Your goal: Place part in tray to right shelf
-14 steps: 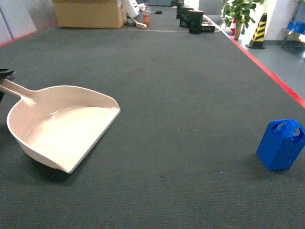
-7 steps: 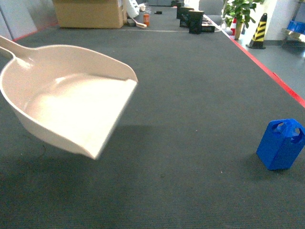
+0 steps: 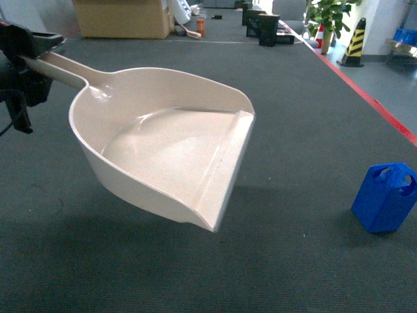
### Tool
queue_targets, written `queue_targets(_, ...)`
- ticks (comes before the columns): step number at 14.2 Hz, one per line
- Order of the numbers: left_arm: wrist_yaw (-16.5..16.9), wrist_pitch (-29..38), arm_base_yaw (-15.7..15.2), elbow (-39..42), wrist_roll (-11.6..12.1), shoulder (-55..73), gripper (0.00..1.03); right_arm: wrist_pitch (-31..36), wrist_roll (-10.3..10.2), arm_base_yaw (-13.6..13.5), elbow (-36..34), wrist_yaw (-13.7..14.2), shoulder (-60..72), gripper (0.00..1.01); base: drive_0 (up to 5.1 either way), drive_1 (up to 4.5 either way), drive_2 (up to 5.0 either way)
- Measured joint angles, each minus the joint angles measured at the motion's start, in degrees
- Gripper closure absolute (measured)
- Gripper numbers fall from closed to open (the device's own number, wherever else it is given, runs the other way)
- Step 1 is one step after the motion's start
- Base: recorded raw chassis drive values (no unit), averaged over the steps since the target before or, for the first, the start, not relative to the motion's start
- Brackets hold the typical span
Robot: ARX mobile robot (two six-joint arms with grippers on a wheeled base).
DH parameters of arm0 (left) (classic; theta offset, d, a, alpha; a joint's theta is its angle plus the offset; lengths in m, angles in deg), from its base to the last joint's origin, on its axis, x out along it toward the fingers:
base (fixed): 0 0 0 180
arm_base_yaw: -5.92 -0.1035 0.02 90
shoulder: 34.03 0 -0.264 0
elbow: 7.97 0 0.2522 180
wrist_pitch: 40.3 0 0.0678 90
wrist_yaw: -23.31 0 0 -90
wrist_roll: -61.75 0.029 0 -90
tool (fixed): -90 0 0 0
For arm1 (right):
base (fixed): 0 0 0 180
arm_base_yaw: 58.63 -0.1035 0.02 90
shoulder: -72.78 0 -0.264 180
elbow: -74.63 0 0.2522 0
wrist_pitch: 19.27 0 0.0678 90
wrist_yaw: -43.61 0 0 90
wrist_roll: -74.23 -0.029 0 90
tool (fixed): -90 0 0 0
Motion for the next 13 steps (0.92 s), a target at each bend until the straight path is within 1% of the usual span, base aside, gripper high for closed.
queue_targets(1, -0.1, 0.1, 2.3, 0.4, -1.0, 0.0, 0.91, 0.0, 0.0, 0.0, 0.0, 0.0, 0.0, 0.03, 0.0, 0.00, 0.0)
queue_targets(3, -1.2, 0.0, 6.2, 1.8, -4.4, 0.0, 0.91, 0.0, 0.0, 0.0, 0.0, 0.0, 0.0, 0.03, 0.0, 0.00, 0.0)
queue_targets(4, -1.5, 0.0, 7.5, 2.0, -6.1, 0.0, 0.91, 0.0, 0.0, 0.0, 0.0, 0.0, 0.0, 0.03, 0.0, 0.00, 0.0)
queue_targets(5, -1.4, 0.0, 8.3, 2.0, -6.7, 0.1, 0.91, 0.0, 0.0, 0.0, 0.0, 0.0, 0.0, 0.03, 0.0, 0.00, 0.0)
queue_targets(11, -1.8, 0.0, 7.2, 2.2, -6.8, 0.3, 0.91, 0.0, 0.0, 0.0, 0.0, 0.0, 0.0, 0.03, 0.0, 0.00, 0.0)
queue_targets(12, -1.8, 0.0, 7.3, 2.2, -6.8, 0.3, 0.91, -6.7, 2.3, 1.5, 2.0, -4.4, 2.4, 0.03, 0.0, 0.00, 0.0)
queue_targets(13, -2.0, 0.0, 7.3, 2.2, -6.8, 0.3, 0.91, -7.6, 7.6, 2.5, 5.4, -9.8, 13.8, 0.03, 0.0, 0.00, 0.0)
